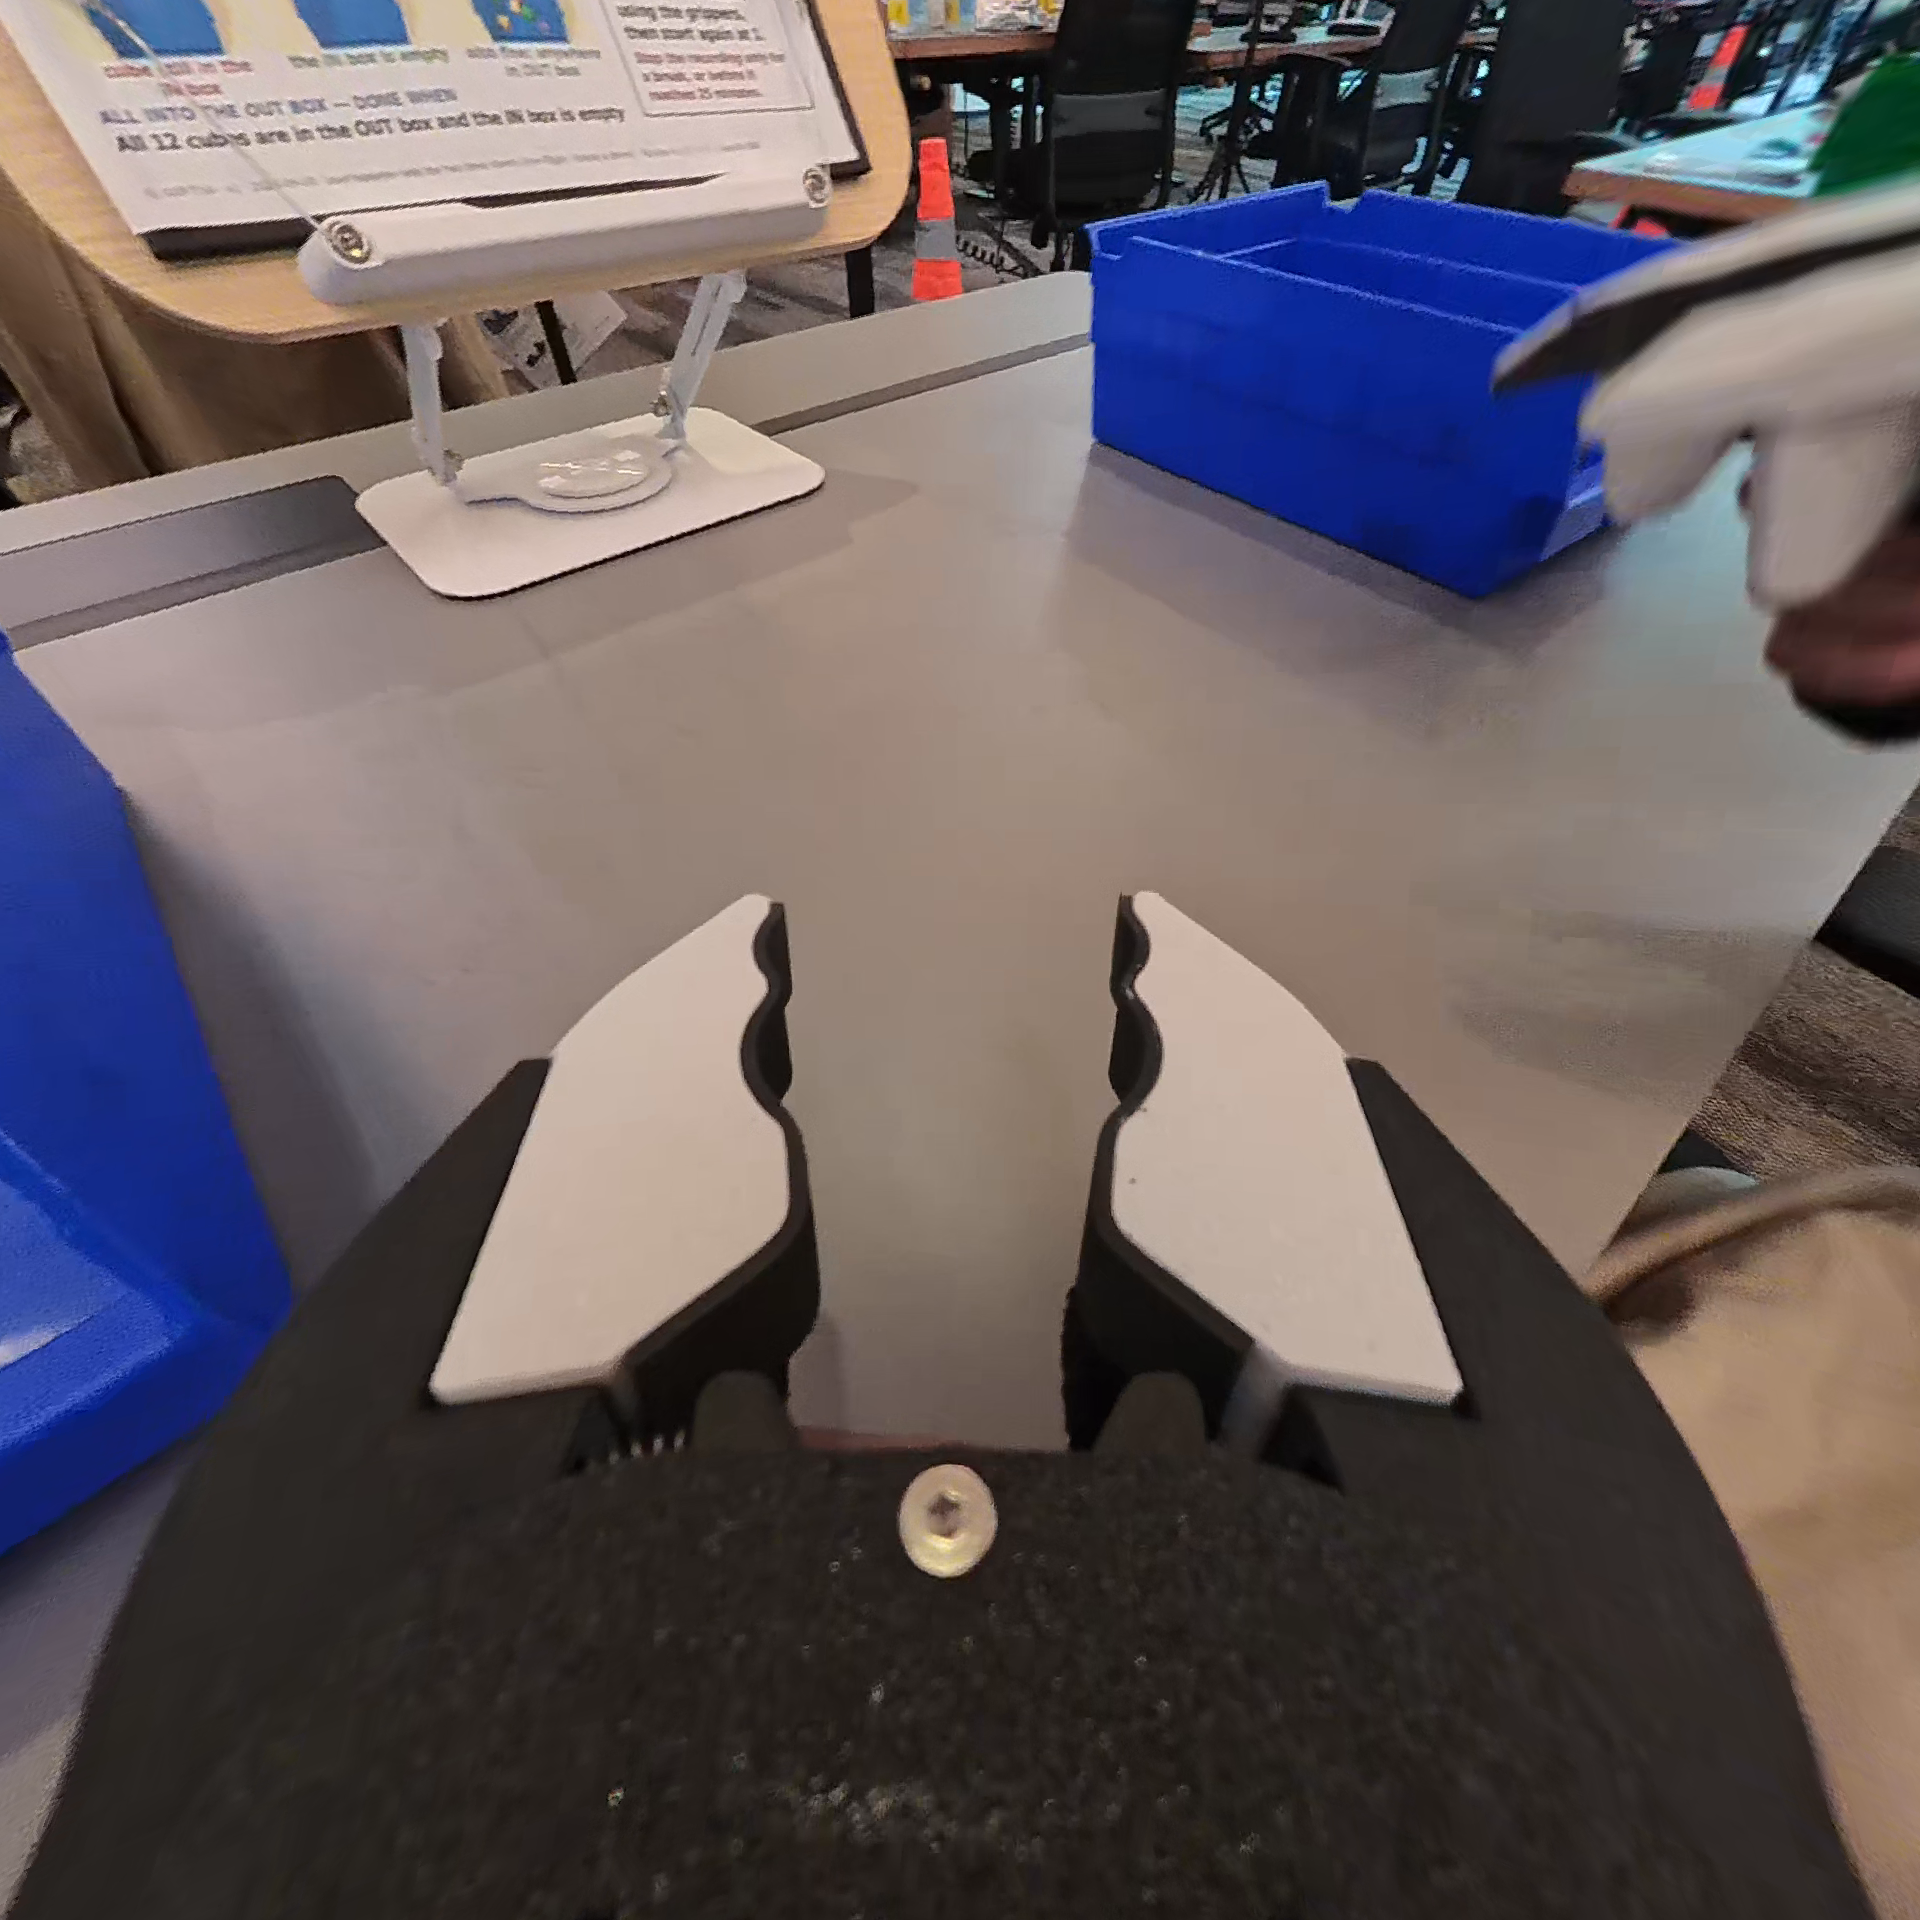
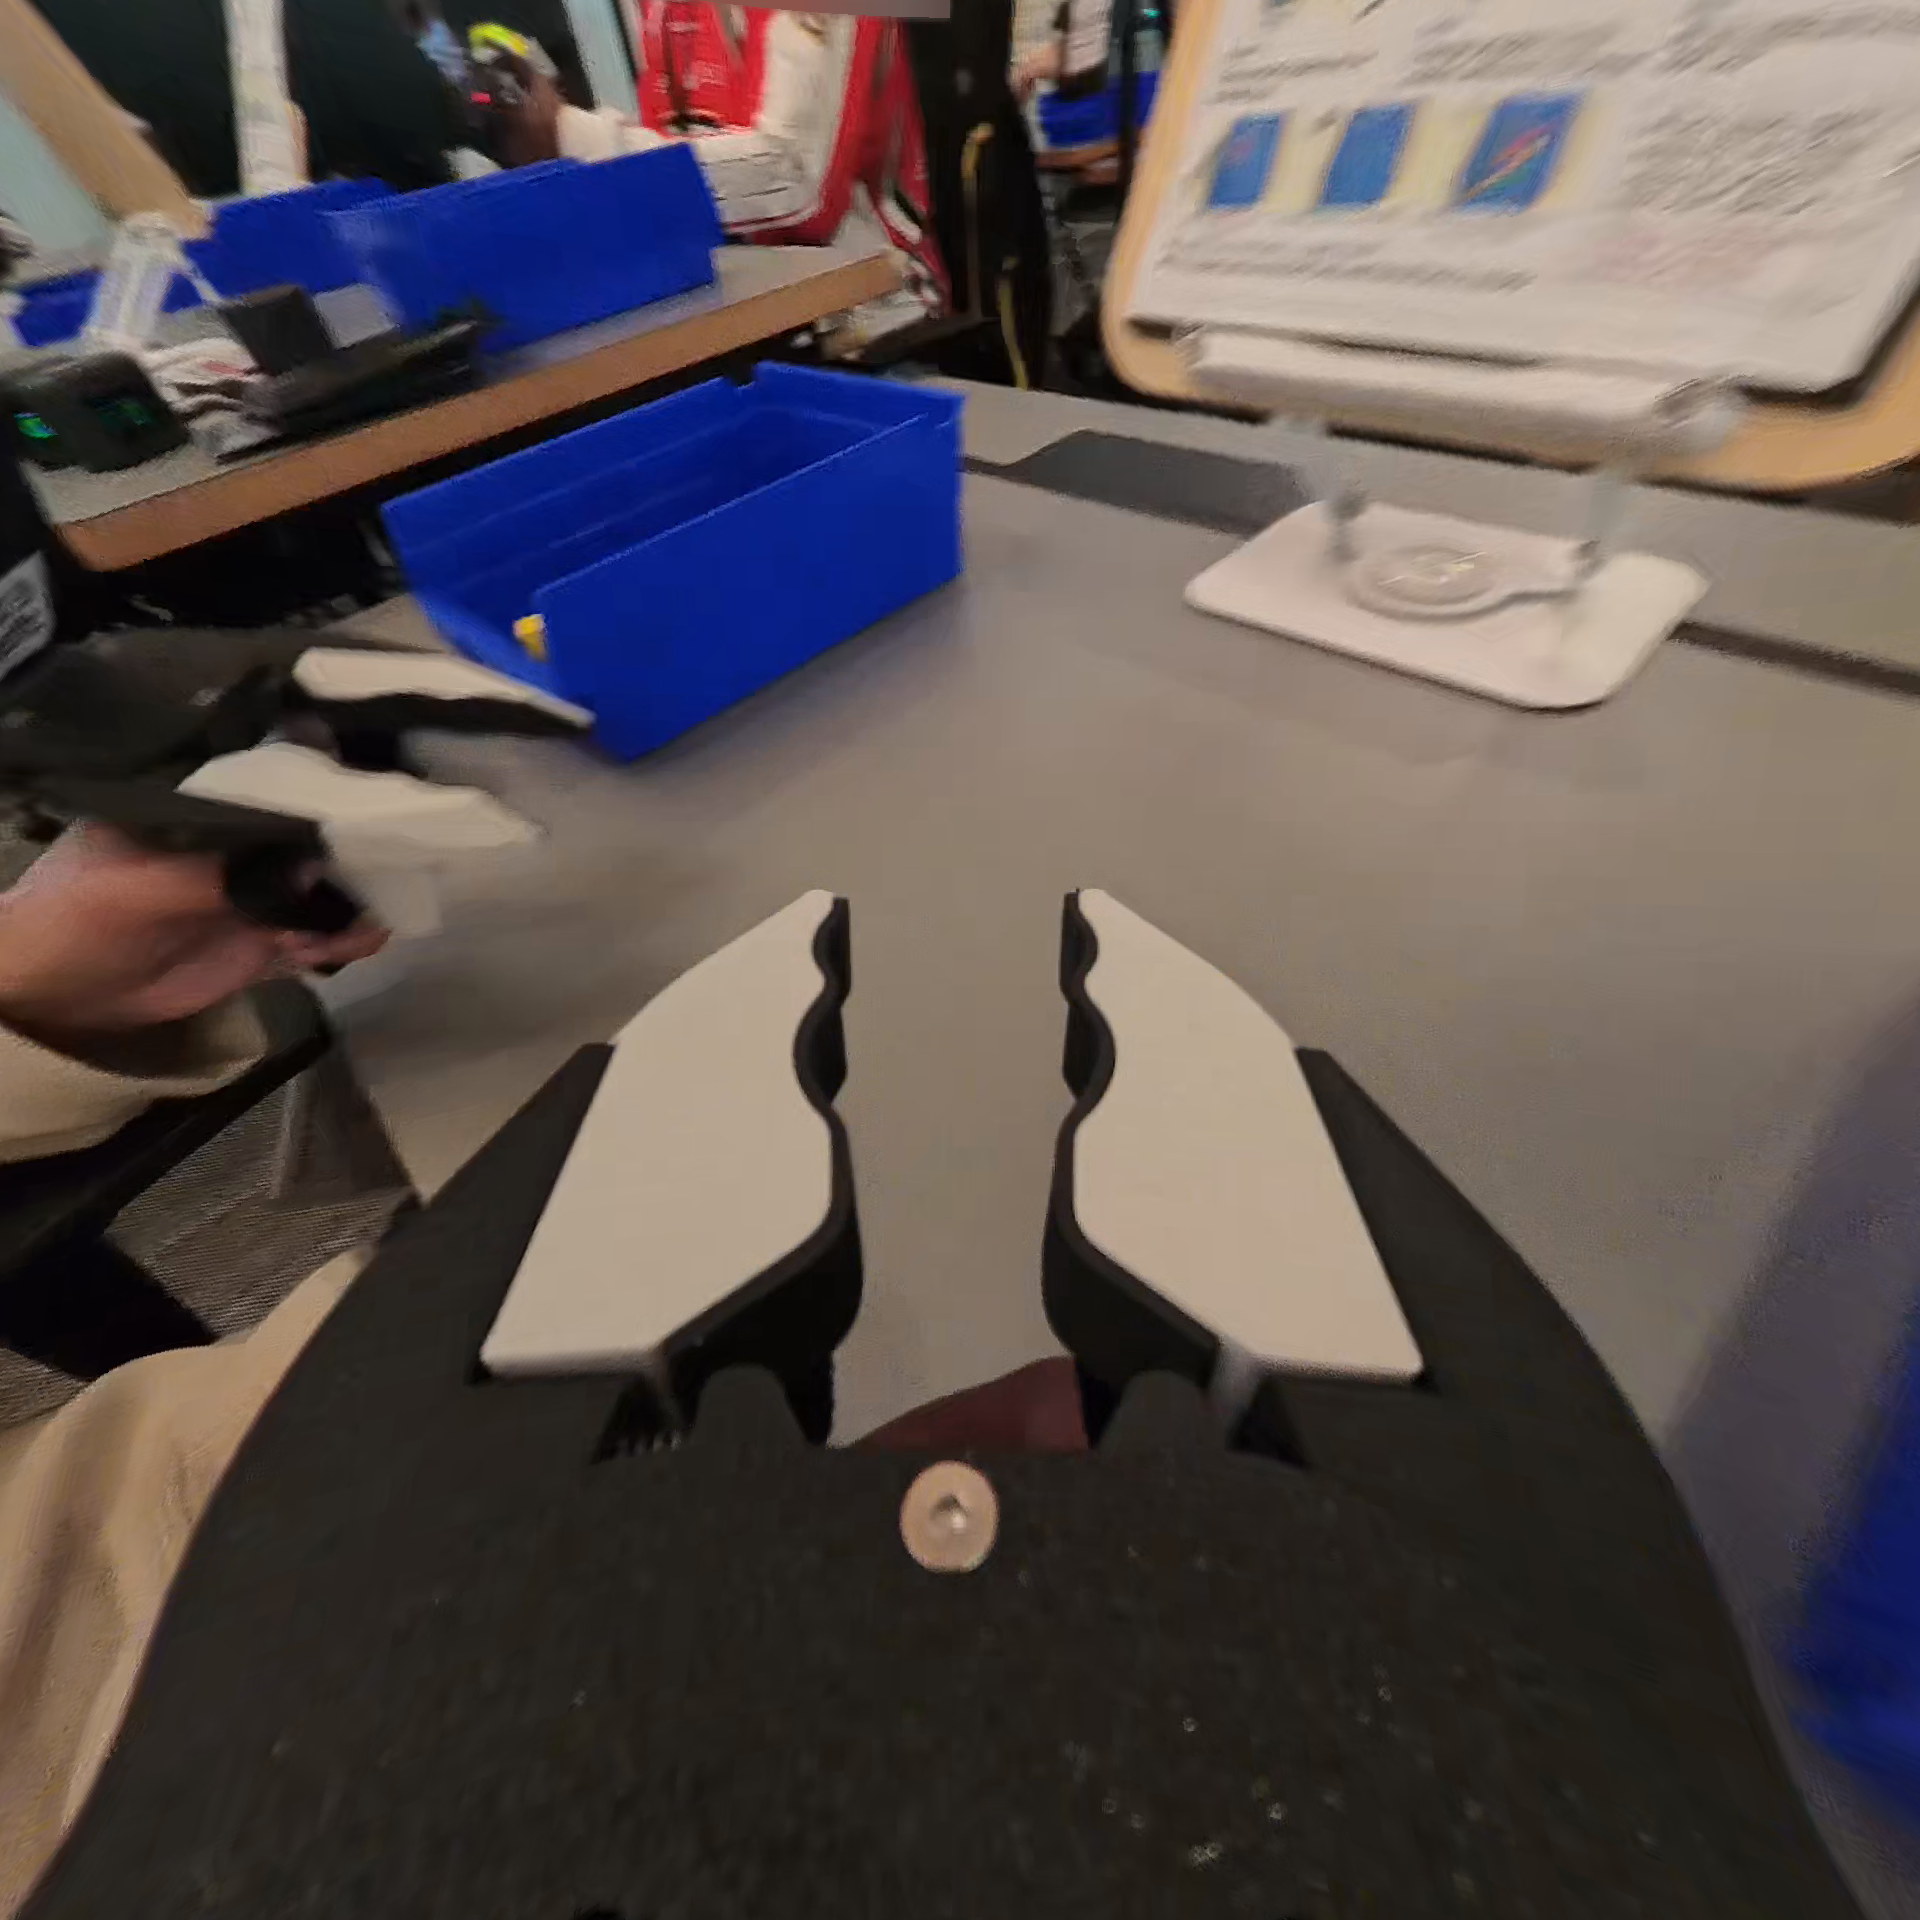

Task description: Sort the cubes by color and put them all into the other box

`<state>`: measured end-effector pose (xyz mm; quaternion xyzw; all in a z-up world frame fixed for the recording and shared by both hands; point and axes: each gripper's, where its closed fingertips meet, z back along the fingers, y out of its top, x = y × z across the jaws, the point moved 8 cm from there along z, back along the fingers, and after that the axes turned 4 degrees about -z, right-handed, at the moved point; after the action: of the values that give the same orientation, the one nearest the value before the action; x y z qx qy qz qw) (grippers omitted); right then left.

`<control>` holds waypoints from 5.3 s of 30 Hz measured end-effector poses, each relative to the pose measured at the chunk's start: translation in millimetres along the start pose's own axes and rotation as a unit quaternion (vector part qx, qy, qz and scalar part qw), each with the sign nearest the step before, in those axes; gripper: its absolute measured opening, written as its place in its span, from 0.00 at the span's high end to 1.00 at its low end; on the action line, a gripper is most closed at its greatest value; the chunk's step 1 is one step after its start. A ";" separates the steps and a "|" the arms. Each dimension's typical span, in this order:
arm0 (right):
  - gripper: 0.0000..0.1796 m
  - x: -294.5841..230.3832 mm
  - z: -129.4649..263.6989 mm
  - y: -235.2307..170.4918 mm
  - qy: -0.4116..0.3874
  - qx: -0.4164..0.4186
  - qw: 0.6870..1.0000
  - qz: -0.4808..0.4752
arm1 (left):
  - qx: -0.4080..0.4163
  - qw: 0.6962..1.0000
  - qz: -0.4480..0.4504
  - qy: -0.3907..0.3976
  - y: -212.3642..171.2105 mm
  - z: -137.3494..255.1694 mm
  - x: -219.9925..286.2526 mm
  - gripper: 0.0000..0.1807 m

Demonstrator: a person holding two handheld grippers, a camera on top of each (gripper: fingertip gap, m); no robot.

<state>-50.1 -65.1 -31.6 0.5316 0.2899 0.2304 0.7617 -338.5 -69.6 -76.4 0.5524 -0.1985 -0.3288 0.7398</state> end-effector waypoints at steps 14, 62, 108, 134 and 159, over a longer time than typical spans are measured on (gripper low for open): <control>0.80 -2.5 -3.5 -55.8 -0.022 0.042 0.999 -0.021 | -0.044 0.998 0.032 0.011 -7.4 1.5 -12.3 0.67; 0.86 4.2 7.7 -52.3 0.001 0.034 0.999 0.002 | -0.016 0.996 0.040 -0.078 124.1 -23.7 -214.6 0.84; 0.84 -3.9 -9.9 -31.7 0.191 0.114 0.970 -0.101 | 0.038 0.999 -0.020 0.012 24.4 -16.3 -16.4 0.60; 0.84 370.8 -13.6 10.2 -0.368 -0.488 0.769 -0.188 | -0.016 0.995 -0.083 -0.051 9.7 -14.4 26.4 0.55; 0.81 -22.7 -7.7 -30.8 0.078 0.079 0.992 -0.053 | 0.008 0.999 0.030 -0.038 4.4 -15.7 4.1 0.55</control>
<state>-70.6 -85.0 -58.2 0.5543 0.3937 0.2064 0.7036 -324.1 -60.9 -77.4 0.5393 -0.2455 -0.3259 0.7367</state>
